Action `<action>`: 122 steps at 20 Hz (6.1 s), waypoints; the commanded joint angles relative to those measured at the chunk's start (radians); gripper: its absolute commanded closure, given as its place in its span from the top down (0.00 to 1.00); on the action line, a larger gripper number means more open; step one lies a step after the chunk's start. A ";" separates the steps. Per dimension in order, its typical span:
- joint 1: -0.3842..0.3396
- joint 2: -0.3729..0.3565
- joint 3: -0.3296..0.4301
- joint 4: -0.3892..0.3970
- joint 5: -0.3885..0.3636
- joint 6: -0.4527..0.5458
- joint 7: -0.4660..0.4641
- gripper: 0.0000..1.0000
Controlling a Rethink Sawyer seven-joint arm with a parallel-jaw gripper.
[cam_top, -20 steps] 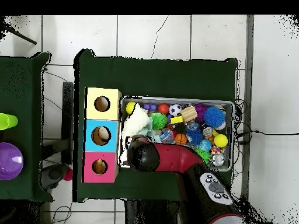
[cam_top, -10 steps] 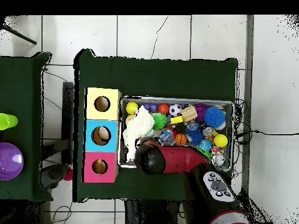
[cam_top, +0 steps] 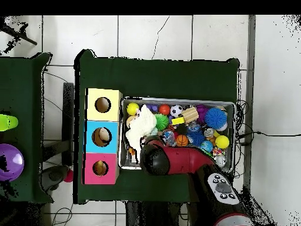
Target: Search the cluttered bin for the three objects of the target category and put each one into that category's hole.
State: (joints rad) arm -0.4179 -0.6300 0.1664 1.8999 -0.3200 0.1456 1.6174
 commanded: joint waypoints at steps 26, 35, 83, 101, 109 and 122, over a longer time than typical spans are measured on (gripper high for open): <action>-0.072 -0.028 0.006 -0.175 -0.152 0.118 -0.002 1.00; -0.022 0.051 -0.086 -0.179 -0.167 0.039 0.126 1.00; -0.037 -0.045 -0.023 -0.128 -0.019 0.101 0.131 1.00; 0.011 0.005 -0.054 -0.134 0.012 0.009 0.185 1.00; 0.061 0.036 -0.087 -0.168 0.022 0.021 0.190 1.00; 0.048 0.065 -0.119 -0.192 -0.050 -0.008 0.112 1.00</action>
State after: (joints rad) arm -0.3617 -0.5986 0.0602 1.7653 -0.3407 0.1797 1.6174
